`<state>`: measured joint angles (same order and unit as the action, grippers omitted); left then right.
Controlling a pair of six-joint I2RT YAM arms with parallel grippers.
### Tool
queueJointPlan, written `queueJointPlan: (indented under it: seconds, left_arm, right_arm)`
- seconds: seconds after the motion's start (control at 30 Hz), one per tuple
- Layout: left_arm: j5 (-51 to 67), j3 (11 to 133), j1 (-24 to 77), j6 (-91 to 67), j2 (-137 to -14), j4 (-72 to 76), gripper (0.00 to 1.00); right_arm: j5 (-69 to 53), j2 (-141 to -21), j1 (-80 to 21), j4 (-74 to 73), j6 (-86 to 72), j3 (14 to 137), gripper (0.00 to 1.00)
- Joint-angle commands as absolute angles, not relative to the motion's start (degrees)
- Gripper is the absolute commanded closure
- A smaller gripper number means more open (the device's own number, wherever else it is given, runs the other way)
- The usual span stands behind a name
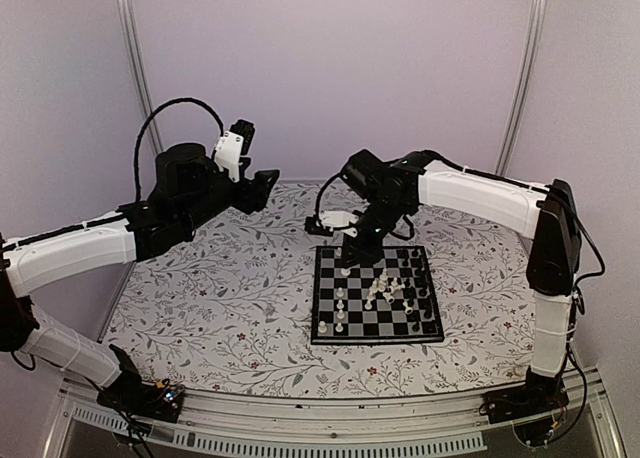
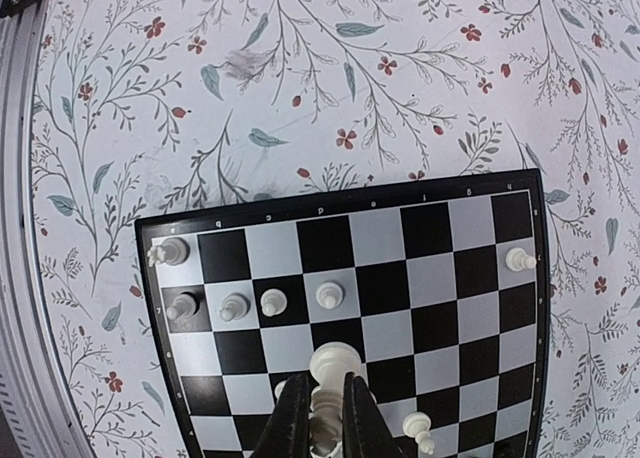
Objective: Set up the chess pieces on the board
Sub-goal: Place the chess piece on the chessboard.
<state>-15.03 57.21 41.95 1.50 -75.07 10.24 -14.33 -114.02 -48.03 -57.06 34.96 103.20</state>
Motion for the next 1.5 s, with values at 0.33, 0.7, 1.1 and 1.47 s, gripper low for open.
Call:
queueJointPlan:
  seconds: [0.33, 0.7, 1.1, 1.47]
  left_arm:
    - [-14.65, 58.80, 41.31, 1.30, -74.58, 9.76, 0.29]
    - [-14.73, 58.80, 41.31, 1.48, -74.53, 9.69, 0.29]
    - [-14.55, 58.80, 41.31, 1.41, -74.62, 9.65, 0.29]
    - [-14.34, 58.97, 41.31, 1.45, -74.71, 9.41, 0.29]
  right_arm:
    - [-13.66, -125.42, -50.57, -57.85, 35.55, 115.94, 0.91]
    - [-13.27, -129.65, -51.11, -58.49, 35.53, 117.18, 0.90]
    - [-11.24, -132.07, -51.17, -57.75, 34.90, 117.19, 0.90]
    - [-8.13, -132.77, -51.16, -56.32, 35.33, 117.42, 0.90]
